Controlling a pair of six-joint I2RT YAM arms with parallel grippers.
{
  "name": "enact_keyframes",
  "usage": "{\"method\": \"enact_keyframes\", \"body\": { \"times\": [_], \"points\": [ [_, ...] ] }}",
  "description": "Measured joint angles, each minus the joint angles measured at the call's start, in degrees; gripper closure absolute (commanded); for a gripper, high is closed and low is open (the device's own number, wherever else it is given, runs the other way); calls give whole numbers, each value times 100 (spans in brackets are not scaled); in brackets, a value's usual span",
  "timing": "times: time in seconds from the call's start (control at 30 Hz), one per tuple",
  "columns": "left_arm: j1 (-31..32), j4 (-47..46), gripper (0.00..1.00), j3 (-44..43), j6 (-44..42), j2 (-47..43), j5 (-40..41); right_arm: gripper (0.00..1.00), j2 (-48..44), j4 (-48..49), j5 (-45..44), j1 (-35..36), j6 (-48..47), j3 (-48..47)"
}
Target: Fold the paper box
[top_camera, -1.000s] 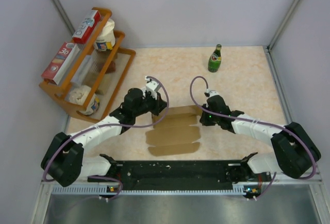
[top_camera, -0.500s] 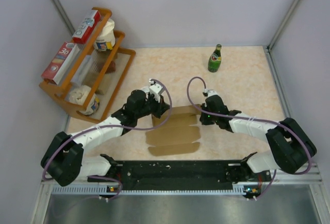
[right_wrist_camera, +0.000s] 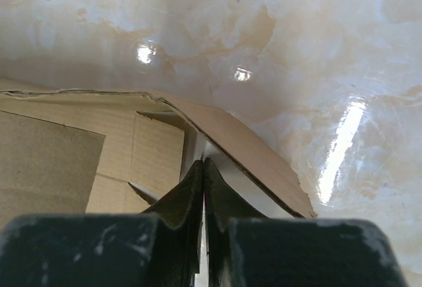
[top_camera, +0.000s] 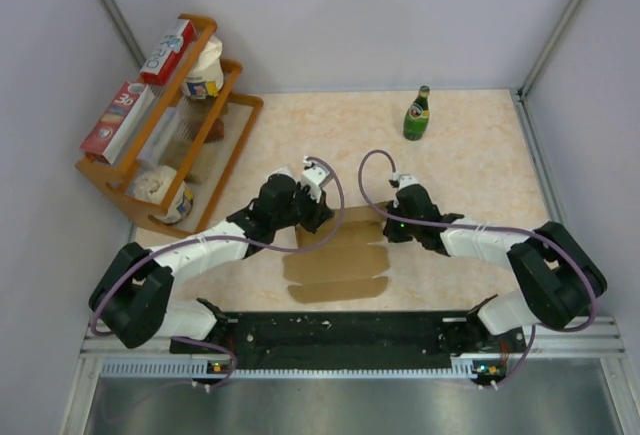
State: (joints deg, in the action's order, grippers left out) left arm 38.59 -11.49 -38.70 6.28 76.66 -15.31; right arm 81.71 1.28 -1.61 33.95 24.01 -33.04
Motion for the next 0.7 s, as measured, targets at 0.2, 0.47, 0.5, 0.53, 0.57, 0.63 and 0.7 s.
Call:
{"method": "enact_keyframes", "body": {
  "times": [0.2,0.47,0.5,0.53,0.57,0.63,0.7],
  "points": [
    [9,55,100,-70,-42,55,2,100,57,107,260,0,-2,-2],
    [11,170,100,-162,-46,144,13,100,55,205,586,0,13,-2],
    [11,173,100,-181,-46,170,13,100,55,227,623,0,15,-2],
    [11,175,100,-188,-46,181,15,100,55,240,671,0,17,-7],
    [11,195,100,-195,-48,190,13,100,55,247,726,0,17,-7],
    [11,219,100,-223,-48,201,13,100,55,243,822,0,22,-9],
    [11,251,100,-247,-50,205,11,100,55,247,911,0,24,-13]
  ]
}}
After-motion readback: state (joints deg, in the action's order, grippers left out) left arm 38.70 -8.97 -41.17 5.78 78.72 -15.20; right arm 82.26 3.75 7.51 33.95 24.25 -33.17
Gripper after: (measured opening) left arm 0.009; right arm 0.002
